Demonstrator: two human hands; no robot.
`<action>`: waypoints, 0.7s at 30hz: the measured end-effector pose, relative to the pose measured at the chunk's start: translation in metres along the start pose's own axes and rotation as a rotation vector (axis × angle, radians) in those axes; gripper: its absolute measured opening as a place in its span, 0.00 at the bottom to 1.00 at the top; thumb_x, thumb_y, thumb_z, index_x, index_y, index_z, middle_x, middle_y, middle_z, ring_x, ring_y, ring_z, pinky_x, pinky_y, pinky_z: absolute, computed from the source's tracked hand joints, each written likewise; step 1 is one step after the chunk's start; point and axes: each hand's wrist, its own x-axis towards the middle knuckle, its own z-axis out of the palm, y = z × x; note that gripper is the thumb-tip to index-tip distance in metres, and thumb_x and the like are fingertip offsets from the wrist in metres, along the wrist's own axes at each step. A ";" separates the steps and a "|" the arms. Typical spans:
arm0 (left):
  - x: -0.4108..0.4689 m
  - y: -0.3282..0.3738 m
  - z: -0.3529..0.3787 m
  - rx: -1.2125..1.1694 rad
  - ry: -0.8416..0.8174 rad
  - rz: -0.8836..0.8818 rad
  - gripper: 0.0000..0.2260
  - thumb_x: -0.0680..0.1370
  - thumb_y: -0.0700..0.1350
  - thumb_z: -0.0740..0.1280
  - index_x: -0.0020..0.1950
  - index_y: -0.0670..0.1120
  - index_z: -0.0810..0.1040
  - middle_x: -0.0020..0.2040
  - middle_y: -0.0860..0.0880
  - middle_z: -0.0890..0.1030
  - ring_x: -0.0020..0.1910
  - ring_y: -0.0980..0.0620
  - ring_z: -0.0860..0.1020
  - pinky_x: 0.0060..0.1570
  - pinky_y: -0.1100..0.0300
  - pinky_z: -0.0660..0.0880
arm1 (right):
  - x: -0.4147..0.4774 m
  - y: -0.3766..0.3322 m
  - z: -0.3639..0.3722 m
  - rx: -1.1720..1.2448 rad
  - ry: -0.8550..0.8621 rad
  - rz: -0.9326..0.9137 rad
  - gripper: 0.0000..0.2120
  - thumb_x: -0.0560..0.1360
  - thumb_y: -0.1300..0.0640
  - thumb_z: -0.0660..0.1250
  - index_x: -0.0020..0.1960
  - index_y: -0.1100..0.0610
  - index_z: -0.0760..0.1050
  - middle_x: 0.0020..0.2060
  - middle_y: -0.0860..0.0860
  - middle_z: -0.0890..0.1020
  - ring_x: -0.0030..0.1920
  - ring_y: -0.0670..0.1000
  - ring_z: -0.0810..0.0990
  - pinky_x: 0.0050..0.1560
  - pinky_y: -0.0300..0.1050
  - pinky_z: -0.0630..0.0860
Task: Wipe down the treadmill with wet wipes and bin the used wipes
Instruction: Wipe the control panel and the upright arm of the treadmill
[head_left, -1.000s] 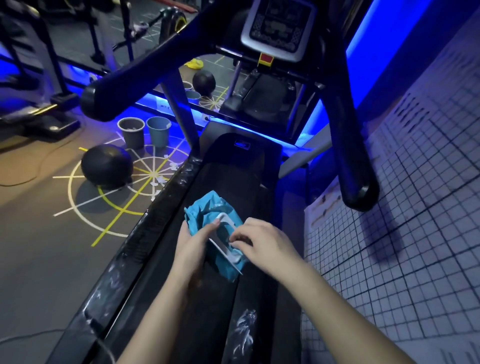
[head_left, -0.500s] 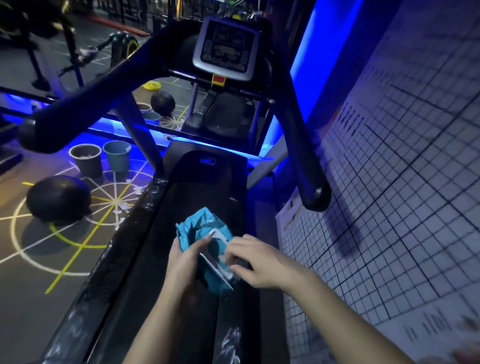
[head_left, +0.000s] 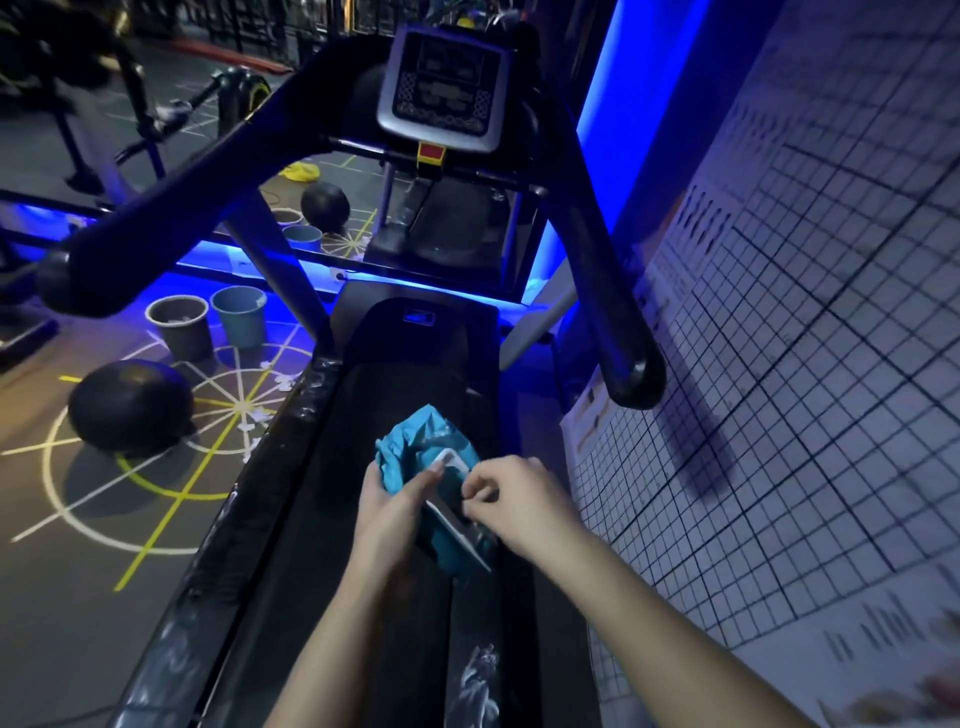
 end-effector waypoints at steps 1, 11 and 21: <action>0.001 0.000 0.000 0.008 0.004 0.007 0.17 0.79 0.37 0.74 0.67 0.41 0.78 0.57 0.40 0.86 0.40 0.56 0.86 0.34 0.66 0.79 | -0.002 -0.005 0.000 -0.092 0.032 -0.008 0.06 0.76 0.50 0.72 0.52 0.44 0.83 0.45 0.44 0.86 0.45 0.46 0.82 0.44 0.40 0.77; 0.010 -0.001 -0.023 0.002 0.010 0.037 0.13 0.78 0.39 0.75 0.62 0.41 0.82 0.55 0.39 0.87 0.51 0.41 0.86 0.51 0.49 0.81 | -0.004 0.001 0.036 -0.046 0.125 -0.256 0.05 0.79 0.50 0.66 0.52 0.49 0.79 0.48 0.43 0.73 0.47 0.45 0.77 0.43 0.45 0.76; 0.019 -0.019 -0.031 0.121 0.174 0.063 0.21 0.70 0.49 0.78 0.62 0.45 0.83 0.54 0.45 0.88 0.56 0.43 0.85 0.58 0.50 0.81 | 0.002 0.018 0.020 0.389 -0.015 -0.024 0.05 0.78 0.51 0.70 0.48 0.51 0.82 0.45 0.45 0.82 0.44 0.42 0.80 0.48 0.38 0.77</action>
